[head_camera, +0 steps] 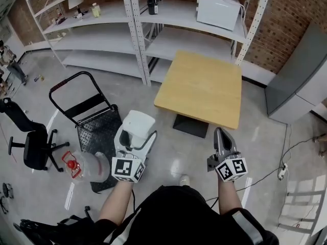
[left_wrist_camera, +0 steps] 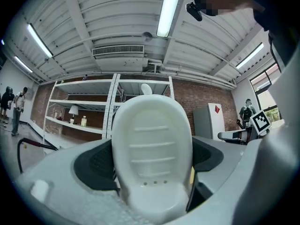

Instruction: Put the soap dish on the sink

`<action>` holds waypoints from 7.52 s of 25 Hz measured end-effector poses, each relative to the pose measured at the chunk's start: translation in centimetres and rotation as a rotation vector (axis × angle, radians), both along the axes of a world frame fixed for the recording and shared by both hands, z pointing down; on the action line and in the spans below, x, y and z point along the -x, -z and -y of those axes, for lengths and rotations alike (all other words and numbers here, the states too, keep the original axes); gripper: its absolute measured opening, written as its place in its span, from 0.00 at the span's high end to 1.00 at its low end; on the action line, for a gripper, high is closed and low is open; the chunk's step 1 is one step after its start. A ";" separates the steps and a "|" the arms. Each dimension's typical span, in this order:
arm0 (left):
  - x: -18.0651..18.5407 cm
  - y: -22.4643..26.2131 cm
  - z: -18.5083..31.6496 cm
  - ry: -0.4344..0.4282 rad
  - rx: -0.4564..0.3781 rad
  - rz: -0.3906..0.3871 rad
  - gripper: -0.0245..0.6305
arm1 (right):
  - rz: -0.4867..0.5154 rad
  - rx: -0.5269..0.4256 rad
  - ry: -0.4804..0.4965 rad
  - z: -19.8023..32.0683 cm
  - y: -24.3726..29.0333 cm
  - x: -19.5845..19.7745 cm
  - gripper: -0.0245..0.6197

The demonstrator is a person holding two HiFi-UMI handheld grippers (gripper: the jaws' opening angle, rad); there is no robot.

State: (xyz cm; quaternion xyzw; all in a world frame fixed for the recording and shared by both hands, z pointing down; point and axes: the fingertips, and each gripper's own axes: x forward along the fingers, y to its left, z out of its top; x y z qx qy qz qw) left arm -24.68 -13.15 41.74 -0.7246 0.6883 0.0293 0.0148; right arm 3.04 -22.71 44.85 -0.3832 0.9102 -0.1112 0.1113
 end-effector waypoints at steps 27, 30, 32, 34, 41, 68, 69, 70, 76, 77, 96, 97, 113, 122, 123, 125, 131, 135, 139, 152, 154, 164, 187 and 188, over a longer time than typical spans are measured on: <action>-13.0 -4.4 19.6 -0.236 0.071 -0.031 0.24 | -0.070 0.016 -0.175 11.4 -2.6 -13.3 0.95; -12.7 -4.6 22.0 -0.252 0.070 -0.042 0.24 | -0.078 0.015 -0.214 13.3 -2.2 -13.7 0.95; -12.4 -4.3 23.9 -0.268 0.062 -0.047 0.24 | -0.080 0.007 -0.235 14.8 -1.6 -13.7 0.95; -11.9 -3.9 25.8 -0.281 0.056 -0.046 0.24 | -0.080 -0.004 -0.248 16.5 -1.0 -13.1 0.95; -9.8 -4.5 30.8 -0.296 0.080 -0.051 0.24 | -0.087 -0.001 -0.261 20.8 -0.4 -11.0 0.95; -9.4 -20.0 40.8 -0.302 0.549 -0.152 0.24 | -0.173 0.235 -0.250 31.7 -10.0 -8.0 0.95; -9.5 -20.7 41.2 -0.299 0.570 -0.150 0.24 | -0.175 0.242 -0.248 32.2 -10.4 -8.0 0.95; -9.7 -21.3 41.5 -0.297 0.594 -0.149 0.24 | -0.176 0.250 -0.245 32.6 -10.8 -7.9 0.95; -11.1 -26.1 42.1 -0.286 0.752 -0.134 0.24 | -0.193 0.308 -0.238 33.8 -14.0 -8.5 0.95; -11.3 -26.9 42.2 -0.286 0.780 -0.128 0.24 | -0.196 0.317 -0.239 34.0 -14.4 -8.6 0.95; -13.2 -35.5 42.2 -0.273 1.076 0.077 0.24 | -0.256 0.437 -0.249 33.0 -19.7 -9.6 0.95; -13.1 -35.8 42.2 -0.271 1.089 0.086 0.24 | -0.254 0.435 -0.251 33.0 -19.6 -9.7 0.95; -13.9 -35.3 42.6 -0.311 1.075 0.057 0.23 | -0.263 0.408 -0.249 33.2 -18.4 -9.8 0.95; -13.6 -37.6 42.8 -0.331 1.111 0.106 0.23 | -0.264 0.370 -0.256 32.1 -16.8 -8.8 0.95; -13.6 -37.5 42.8 -0.333 1.107 0.112 0.23 | -0.263 0.366 -0.259 32.0 -16.6 -8.9 0.95; -14.0 -37.6 42.9 -0.346 1.104 0.115 0.19 | -0.261 0.360 -0.268 31.7 -16.1 -9.2 0.95; -14.4 -37.1 42.8 -0.340 1.089 0.116 0.11 | -0.263 0.352 -0.286 31.1 -15.5 -10.0 0.95; -14.0 -34.8 43.3 -0.335 1.022 0.115 0.11 | -0.258 0.336 -0.290 30.9 -14.9 -9.7 0.95; -13.2 -30.1 43.8 -0.323 0.913 0.048 0.11 | -0.251 0.306 -0.290 30.7 -13.9 -8.9 0.95; -11.3 -18.7 39.9 -0.407 0.527 -0.141 0.40 | -0.217 0.227 -0.240 27.7 -11.2 -5.8 0.95; -10.1 -17.8 39.2 -0.361 0.501 -0.148 0.63 | -0.207 0.212 -0.222 27.8 -10.8 -5.4 0.95; -9.0 -9.8 35.0 -0.249 0.224 -0.089 0.96 | -0.147 0.127 -0.164 27.2 -6.5 -7.6 0.95; -14.6 -6.5 32.8 -0.202 0.113 -0.063 0.96 | -0.132 0.036 -0.110 25.3 -2.9 -13.3 0.95; -14.7 -6.5 32.8 -0.199 0.111 -0.063 0.96 | -0.133 0.037 -0.110 25.3 -3.0 -13.4 0.95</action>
